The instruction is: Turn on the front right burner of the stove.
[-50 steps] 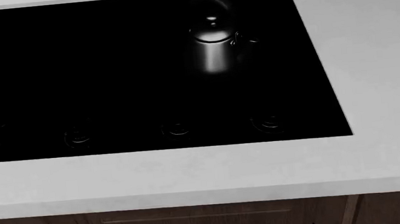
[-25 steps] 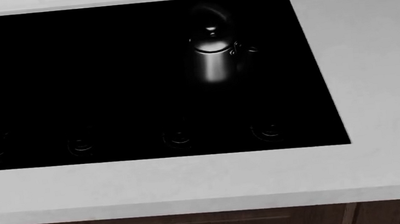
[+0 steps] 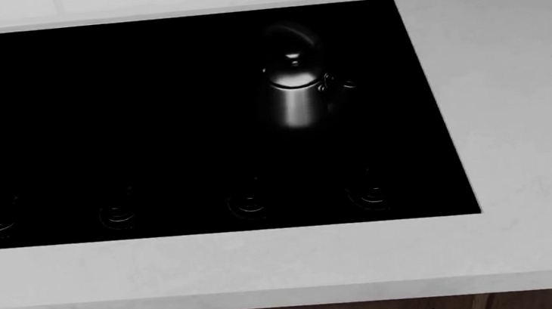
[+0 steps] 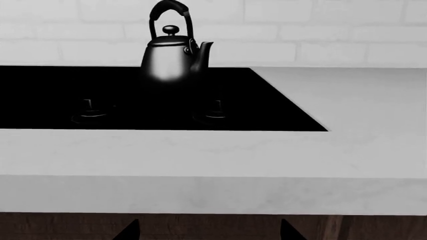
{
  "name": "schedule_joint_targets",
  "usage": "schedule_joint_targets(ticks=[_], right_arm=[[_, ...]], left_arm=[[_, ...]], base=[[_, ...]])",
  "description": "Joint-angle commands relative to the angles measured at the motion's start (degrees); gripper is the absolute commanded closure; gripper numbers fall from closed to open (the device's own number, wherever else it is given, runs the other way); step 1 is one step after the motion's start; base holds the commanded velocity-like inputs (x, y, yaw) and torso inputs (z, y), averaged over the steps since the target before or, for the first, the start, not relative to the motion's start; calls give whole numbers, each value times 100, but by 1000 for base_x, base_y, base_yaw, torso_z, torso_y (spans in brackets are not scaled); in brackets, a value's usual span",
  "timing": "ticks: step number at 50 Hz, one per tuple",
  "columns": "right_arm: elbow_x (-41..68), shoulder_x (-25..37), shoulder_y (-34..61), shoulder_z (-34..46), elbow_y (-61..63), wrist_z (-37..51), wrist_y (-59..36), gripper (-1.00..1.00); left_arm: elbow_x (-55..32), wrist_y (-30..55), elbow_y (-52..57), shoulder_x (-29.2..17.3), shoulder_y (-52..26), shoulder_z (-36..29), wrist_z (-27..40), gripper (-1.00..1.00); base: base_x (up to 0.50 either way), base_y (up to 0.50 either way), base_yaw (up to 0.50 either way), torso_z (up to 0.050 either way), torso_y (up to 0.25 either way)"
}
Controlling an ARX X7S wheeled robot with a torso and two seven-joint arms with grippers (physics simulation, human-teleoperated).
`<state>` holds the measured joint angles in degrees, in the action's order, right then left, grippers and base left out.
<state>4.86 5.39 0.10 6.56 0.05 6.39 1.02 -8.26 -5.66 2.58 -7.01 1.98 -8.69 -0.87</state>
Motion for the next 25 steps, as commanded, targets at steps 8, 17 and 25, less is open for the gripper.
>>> schedule_joint_targets(ticks=[8,17,25], right_arm=[[105,125,-79,65,262,208,-41,-100],[307,362,-263,96,1852,310,-1144,-100],[454,495,-230,33,2498,374,-1634,-100]], left_arm=[[-44,181,77,-17,-20,101,444,-100],[250,623,893,-170,43,-3,705,-100],[141,1278,1818,-299,-82,65,814,-100]], base=[[0,0,0,20,0],[0,0,0,0,0],[0,0,0,0,0]])
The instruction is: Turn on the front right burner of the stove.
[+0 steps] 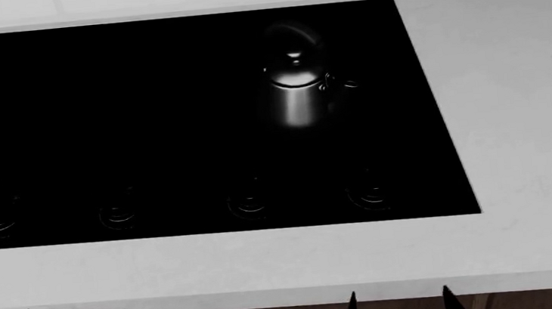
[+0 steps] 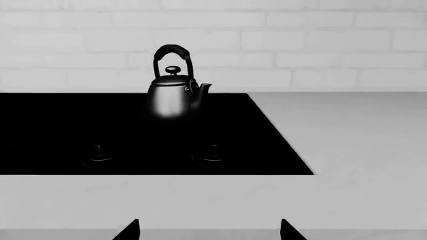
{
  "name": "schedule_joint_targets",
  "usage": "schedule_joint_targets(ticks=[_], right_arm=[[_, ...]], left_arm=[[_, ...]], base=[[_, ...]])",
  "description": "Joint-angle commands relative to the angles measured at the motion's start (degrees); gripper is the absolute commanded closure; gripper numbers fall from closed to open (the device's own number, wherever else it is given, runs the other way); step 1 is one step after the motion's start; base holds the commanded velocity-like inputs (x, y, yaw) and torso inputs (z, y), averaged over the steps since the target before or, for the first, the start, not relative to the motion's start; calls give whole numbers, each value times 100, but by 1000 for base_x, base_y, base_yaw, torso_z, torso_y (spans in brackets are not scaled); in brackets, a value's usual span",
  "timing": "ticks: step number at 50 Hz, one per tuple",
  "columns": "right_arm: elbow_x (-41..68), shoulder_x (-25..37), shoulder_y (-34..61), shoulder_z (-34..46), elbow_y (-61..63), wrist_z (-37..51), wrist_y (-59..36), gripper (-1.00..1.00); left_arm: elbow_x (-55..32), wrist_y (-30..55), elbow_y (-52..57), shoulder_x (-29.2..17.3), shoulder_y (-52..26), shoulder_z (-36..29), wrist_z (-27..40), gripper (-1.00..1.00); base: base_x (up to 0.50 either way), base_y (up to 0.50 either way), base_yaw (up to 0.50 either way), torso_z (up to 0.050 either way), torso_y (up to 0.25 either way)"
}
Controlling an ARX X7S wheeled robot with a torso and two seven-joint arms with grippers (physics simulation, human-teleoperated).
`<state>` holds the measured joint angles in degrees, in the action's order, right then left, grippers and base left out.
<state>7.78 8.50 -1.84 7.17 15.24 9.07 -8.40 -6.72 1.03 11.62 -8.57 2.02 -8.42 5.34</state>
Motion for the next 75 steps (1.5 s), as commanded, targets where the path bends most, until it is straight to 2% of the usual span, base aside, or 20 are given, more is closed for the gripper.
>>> schedule_joint_targets(ticks=[1,9,23,32,40,49,55,58,70,75], right_arm=[[144,209,-30,-18,1067,125,-762,-100],[197,371,197,18,1717,187,-1386,-100],[366,469,509,-137,2205,345,-1945,-100],[511,567,1076,-202,2467,472,-2830,-100],[671,512,2096,-114,2203,560,-3989,-100],[947,290,3371,-181,1517,646,-5314,-100],[1058,168,3681,-275,975,583,-5404,-100],[874,297,3805,29,640,589,-5334,-100],[1008,113,4249,-134,-177,626,-5699,-100],[1103,13,4351,-370,-422,674,-5808,-100]], left_arm=[[-31,678,965,-153,-126,46,200,-100],[-287,1391,1618,-229,-502,207,322,-100],[-538,1962,2008,-348,-991,322,456,-100],[-574,2268,2265,-406,-1250,246,524,-100],[-597,2466,2117,-382,-1647,187,560,-100],[-669,2587,2227,-399,-1712,199,614,-100],[-681,2623,2213,-401,-1726,215,680,-100],[-625,2644,2324,-397,-1736,267,808,-100],[-832,2545,2475,-421,-1684,306,751,-100],[-573,2388,2402,-496,-1622,150,802,-100]], base=[[0,0,0,0,0],[0,0,0,0,0],[0,0,0,0,0],[0,0,0,0,0],[0,0,0,0,0],[0,0,0,0,0],[0,0,0,0,0],[0,0,0,0,0],[0,0,0,0,0],[0,0,0,0,0]])
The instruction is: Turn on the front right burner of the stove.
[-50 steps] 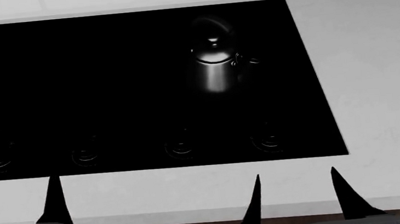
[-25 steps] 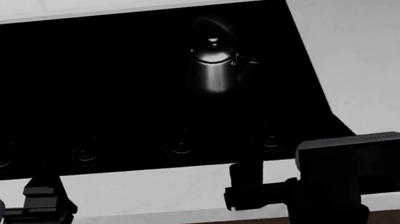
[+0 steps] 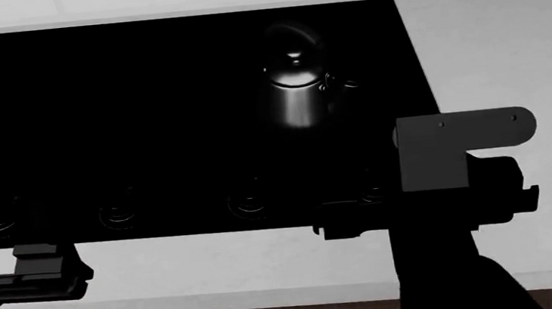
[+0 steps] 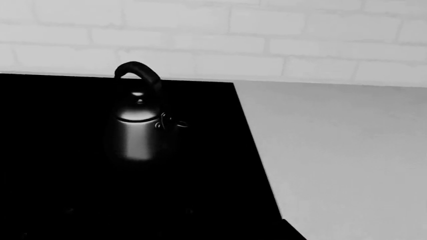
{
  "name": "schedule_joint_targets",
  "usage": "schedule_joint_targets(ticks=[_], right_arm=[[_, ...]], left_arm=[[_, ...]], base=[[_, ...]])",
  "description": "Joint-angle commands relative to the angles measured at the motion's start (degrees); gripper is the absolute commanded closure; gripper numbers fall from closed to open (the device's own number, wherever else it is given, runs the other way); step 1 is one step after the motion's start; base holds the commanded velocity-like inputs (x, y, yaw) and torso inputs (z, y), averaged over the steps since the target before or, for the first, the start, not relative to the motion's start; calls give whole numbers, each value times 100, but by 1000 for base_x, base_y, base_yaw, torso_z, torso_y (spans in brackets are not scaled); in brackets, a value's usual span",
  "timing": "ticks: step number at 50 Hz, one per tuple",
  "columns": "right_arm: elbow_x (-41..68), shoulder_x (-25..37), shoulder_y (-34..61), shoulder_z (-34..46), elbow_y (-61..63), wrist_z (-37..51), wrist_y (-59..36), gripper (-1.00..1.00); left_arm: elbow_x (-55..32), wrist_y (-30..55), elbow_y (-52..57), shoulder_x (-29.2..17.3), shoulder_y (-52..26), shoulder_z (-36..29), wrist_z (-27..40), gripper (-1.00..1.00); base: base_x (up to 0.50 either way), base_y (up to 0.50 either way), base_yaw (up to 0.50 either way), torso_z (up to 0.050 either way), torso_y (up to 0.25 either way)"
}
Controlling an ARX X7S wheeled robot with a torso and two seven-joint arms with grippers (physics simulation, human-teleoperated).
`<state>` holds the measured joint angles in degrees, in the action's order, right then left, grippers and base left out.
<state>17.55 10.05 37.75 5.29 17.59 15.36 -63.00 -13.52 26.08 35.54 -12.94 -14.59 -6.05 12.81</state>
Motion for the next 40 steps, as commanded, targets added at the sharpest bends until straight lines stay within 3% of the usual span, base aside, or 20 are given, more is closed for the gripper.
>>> schedule_joint_targets(ticks=[1,16,19,24,31,40], right_arm=[[130,-141,392,-181,-657,48,-347,-100],[179,-122,394,-167,-663,83,-337,-100],[215,-147,500,-149,-605,130,-539,-100],[332,-150,884,-148,-624,106,-902,-100],[206,-180,1539,60,-1586,60,-829,-100],[258,-186,1874,-333,-2917,-49,-546,-100]], left_arm=[[106,-120,7,-61,39,-90,58,-100],[73,-132,3,-96,34,-114,99,-100],[476,-121,-26,-213,4,-459,144,-100],[409,-52,-32,-200,-15,-439,164,-100],[403,-24,-28,-226,-34,-470,174,-100],[390,8,-44,-248,-49,-488,202,-100]], base=[[0,0,0,0,0],[0,0,0,0,0],[0,0,0,0,0],[0,0,0,0,0],[0,0,0,0,0],[0,0,0,0,0]])
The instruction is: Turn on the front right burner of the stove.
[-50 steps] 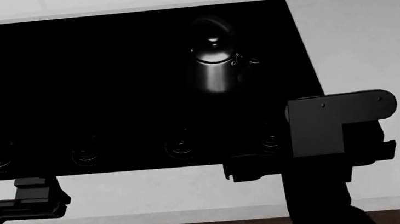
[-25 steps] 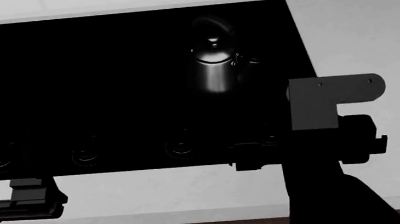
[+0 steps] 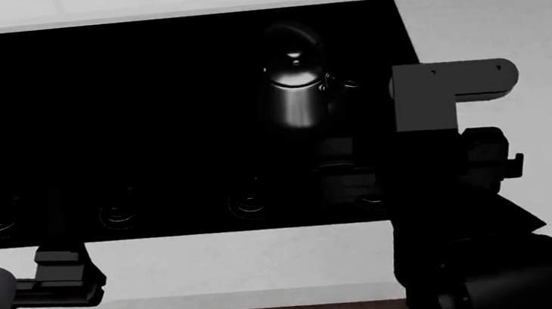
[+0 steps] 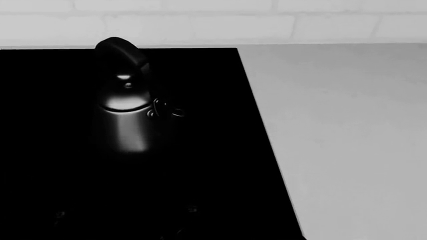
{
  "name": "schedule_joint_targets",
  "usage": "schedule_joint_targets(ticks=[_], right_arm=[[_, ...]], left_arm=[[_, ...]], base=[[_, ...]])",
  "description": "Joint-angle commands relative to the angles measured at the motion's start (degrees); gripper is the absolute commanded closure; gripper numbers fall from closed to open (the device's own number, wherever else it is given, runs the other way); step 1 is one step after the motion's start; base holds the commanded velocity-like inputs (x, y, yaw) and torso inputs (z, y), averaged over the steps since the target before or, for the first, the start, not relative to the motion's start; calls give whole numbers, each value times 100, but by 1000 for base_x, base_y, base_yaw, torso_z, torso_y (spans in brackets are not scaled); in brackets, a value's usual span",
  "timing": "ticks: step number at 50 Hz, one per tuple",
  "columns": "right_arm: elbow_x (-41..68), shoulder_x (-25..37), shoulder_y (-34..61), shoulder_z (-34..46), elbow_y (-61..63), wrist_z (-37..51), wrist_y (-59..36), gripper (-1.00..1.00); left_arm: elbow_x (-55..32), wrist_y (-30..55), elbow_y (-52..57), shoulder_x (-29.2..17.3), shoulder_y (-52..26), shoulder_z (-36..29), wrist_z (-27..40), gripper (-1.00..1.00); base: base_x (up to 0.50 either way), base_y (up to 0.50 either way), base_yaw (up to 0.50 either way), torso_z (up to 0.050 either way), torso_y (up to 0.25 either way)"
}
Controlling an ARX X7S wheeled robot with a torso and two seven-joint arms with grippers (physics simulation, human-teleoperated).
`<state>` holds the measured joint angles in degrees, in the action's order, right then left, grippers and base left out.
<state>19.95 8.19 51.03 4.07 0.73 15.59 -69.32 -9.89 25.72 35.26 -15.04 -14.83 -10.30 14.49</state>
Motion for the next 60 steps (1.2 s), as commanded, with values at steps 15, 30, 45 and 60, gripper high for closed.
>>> schedule_joint_targets(ticks=[15,30,45,60], right_arm=[[100,-115,1136,-123,-2558,-226,-233,-100],[189,-17,797,135,-1222,241,-1569,-100],[141,29,661,809,-1347,102,-1066,-100],[99,96,685,966,-2294,-415,477,-100]], left_arm=[[4,1,-30,-64,-23,-83,76,-100],[-41,28,-29,-93,-42,-101,109,-100],[-72,-6,-45,-121,-46,-129,132,-100],[-113,49,-34,-150,-61,-148,170,-100]], base=[[0,0,0,0,0],[0,0,0,0,0],[0,0,0,0,0],[0,0,0,0,0]])
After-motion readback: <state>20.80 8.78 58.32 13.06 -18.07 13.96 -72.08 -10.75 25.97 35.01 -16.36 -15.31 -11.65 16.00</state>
